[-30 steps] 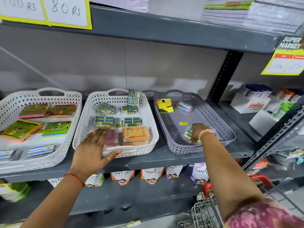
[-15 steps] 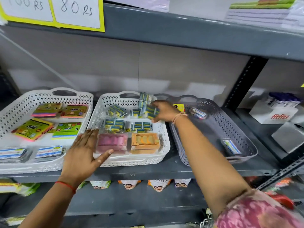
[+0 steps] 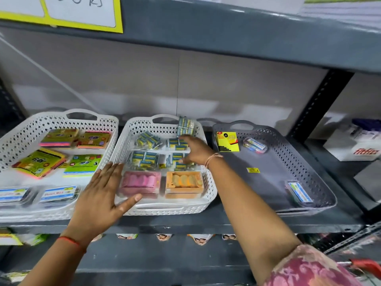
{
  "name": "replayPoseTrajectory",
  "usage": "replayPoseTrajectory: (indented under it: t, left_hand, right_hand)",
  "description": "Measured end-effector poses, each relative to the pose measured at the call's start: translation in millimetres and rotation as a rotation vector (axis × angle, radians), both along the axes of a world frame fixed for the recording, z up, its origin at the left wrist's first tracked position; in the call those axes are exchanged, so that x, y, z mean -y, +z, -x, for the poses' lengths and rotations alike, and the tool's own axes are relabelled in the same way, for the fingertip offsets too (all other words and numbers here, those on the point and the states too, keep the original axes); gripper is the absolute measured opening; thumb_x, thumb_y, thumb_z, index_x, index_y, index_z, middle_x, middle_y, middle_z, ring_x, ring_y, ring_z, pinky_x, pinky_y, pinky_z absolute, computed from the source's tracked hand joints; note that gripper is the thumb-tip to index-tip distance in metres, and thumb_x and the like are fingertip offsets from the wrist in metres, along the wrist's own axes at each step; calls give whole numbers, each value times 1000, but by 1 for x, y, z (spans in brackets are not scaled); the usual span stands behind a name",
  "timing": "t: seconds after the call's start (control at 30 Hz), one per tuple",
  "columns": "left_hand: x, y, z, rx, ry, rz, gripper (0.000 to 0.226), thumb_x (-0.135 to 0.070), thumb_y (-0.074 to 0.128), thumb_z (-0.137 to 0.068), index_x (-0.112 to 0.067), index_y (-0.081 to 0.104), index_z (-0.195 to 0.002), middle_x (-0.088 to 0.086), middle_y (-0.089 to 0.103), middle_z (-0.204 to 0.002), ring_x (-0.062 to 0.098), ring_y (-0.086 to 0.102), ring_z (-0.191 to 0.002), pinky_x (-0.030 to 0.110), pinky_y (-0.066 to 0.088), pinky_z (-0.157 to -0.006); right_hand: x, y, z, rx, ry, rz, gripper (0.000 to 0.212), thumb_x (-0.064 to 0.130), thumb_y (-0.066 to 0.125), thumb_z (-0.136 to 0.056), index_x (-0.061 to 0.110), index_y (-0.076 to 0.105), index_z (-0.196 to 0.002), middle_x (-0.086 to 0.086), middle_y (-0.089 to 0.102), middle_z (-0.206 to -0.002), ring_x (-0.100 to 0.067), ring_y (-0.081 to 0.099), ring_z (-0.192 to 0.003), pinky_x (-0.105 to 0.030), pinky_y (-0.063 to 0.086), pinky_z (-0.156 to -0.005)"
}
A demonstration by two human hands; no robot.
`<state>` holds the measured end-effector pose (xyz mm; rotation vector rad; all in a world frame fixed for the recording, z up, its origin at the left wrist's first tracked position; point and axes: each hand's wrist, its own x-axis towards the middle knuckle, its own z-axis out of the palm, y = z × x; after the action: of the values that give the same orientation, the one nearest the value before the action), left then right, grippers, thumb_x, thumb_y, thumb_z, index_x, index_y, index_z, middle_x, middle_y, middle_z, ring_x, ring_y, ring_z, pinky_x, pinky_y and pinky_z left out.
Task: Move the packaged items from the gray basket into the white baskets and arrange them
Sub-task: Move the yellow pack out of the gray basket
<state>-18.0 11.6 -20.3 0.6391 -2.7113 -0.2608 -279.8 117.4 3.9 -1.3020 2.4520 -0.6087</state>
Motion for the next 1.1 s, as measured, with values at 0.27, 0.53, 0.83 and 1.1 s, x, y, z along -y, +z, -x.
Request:
replayPoseTrajectory:
  t: [0.27,0.53,0.83,1.1]
  left_hand:
    - [11,-4,1,-2,-42,13,107,-85,13,-66,-8,26,-140,13,31,-148,22,18,-140,34,10,-116]
    - [12,-6,3,-32,-77,27,101,-80,18,-72,-5,20,-140,14,27,-147,27,23,-137,21,1,-114]
    - [9,-4,2,-15,-39,27,106,-83,16,-68,-5,24,-140,14,29,-148,24,20,-139,39,14,-115]
    - [7,-2,2,12,-25,35,110,-85,10,-66,-5,27,-139,16,29,-149,25,17,-140,44,13,-116]
  right_hand:
    - [-51,7,90,-174,-265,127,48,19,69,-81,11,55,-126,-11,48,-141,-28,41,-132,-32,31,-110]
    - [-67,-36,117,-184,-269,-261,51,18,52,-89,12,40,-138,-15,40,-147,-35,43,-129,-38,37,-108]
    - [-84,-13,123,-88,-167,-573,89,14,79,-69,30,31,-142,-9,35,-148,-34,44,-126,-37,43,-98]
    - [-111,-16,104,119,-331,-273,71,9,79,-66,26,46,-127,-7,48,-135,-29,59,-104,-40,57,-81]
